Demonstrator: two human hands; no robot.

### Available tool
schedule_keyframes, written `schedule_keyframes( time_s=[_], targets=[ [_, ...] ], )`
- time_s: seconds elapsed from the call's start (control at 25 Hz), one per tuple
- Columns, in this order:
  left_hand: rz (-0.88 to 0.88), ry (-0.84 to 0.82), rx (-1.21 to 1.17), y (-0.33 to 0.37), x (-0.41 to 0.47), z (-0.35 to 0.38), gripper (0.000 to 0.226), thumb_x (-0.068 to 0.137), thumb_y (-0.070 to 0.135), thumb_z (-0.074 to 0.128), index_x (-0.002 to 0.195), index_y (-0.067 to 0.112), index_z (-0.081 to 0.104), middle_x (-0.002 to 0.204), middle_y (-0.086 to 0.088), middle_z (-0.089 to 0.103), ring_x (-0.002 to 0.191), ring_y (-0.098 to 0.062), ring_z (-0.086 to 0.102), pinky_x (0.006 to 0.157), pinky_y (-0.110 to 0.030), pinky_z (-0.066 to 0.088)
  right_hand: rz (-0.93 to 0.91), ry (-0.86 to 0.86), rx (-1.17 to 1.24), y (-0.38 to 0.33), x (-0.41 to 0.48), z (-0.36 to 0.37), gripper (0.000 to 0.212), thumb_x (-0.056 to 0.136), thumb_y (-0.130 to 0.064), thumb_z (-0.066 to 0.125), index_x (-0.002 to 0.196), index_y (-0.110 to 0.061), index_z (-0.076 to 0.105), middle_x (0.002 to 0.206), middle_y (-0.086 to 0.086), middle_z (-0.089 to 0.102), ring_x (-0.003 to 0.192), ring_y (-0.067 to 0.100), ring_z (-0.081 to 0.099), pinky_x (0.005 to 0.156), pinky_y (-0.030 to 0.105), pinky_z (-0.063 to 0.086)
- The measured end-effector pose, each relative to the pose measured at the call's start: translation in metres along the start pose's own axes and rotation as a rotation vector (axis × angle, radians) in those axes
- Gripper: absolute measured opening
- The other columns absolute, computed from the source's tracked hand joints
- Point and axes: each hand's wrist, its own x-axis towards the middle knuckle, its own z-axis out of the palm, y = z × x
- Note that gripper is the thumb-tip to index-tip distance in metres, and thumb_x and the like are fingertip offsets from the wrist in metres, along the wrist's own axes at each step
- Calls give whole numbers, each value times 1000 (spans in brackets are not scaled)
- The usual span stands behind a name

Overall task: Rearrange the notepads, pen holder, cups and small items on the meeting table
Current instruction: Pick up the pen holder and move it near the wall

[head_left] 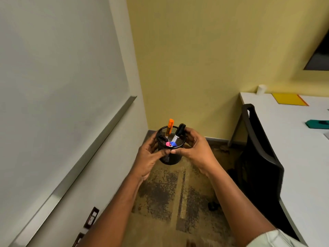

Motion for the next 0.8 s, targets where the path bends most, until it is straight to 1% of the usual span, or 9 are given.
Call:
schedule_keyframes(
  time_s=[0.12, 0.2, 0.32, 0.44, 0.52, 0.56, 0.64, 0.72, 0.8],
  targets=[
    [-47, -25, 13, -19, 58, -13, 76, 64, 11, 80, 133, 24, 51, 128, 4, 62, 122, -13, 56, 97, -30, 50, 42, 18, 27, 27, 55, -4, 86, 51, -16, 92, 126, -26, 51, 119, -15, 62, 110, -6, 57, 98, 26, 47],
    [-63, -30, 32, -33, 102, -16, 79, 62, 13, 81, 134, 24, 50, 129, 3, 62, 122, -13, 56, 98, -32, 49, 52, 26, 32, 44, 97, -10, 87, 50, -16, 92, 126, -27, 50, 117, -17, 61, 110, -6, 57, 95, 22, 48],
    [-100, -50, 42, -41, 175, -18, 77, 61, 14, 82, 131, 29, 52, 127, 5, 63, 121, -13, 57, 96, -30, 50, 88, 47, 32, 59, 163, -29, 88, 51, -15, 92, 127, -24, 50, 120, -13, 61, 112, -2, 57, 91, 17, 48],
    [-72, -82, 47, -45, 244, -12, 76, 60, 10, 82, 127, 31, 54, 125, 7, 64, 119, -10, 58, 93, -25, 51, 66, 54, 16, 65, 224, -54, 86, 52, -13, 91, 126, -23, 50, 123, -11, 61, 113, -1, 57, 97, 23, 49],
    [-102, -93, -3, -50, 288, -4, 74, 60, 6, 80, 125, 31, 55, 125, 5, 64, 118, -10, 58, 89, -23, 52, 84, 79, 31, 71, 263, -71, 84, 54, -8, 90, 127, -19, 50, 124, -8, 61, 113, 0, 57, 97, 25, 49],
    [-109, -95, -16, -53, 310, 0, 74, 59, 5, 80, 123, 32, 56, 126, 5, 63, 117, -10, 58, 87, -22, 52, 90, 94, 24, 73, 281, -80, 84, 54, -8, 90, 128, -17, 50, 124, -8, 61, 113, -1, 57, 96, 24, 49],
    [-115, -126, -8, -61, 354, 5, 76, 57, 6, 81, 122, 33, 56, 127, 6, 63, 118, -9, 58, 86, -22, 52, 86, 112, -9, 80, 314, -96, 84, 55, -8, 90, 128, -19, 49, 122, -13, 61, 109, -9, 56, 91, 14, 49],
    [-122, -176, -11, -71, 401, 12, 79, 55, 7, 82, 126, 30, 55, 128, 6, 62, 121, -11, 56, 92, -27, 52, 95, 143, -20, 87, 346, -113, 85, 57, -10, 89, 130, -21, 48, 120, -17, 59, 105, -14, 55, 84, 5, 46],
    [-110, -235, -13, -81, 447, 22, 80, 55, 8, 83, 128, 29, 54, 129, 6, 61, 123, -13, 54, 99, -33, 49, 106, 204, -55, 96, 377, -131, 86, 59, -12, 89, 134, -18, 47, 123, -14, 59, 107, -11, 55, 82, 1, 43]
  ],
)
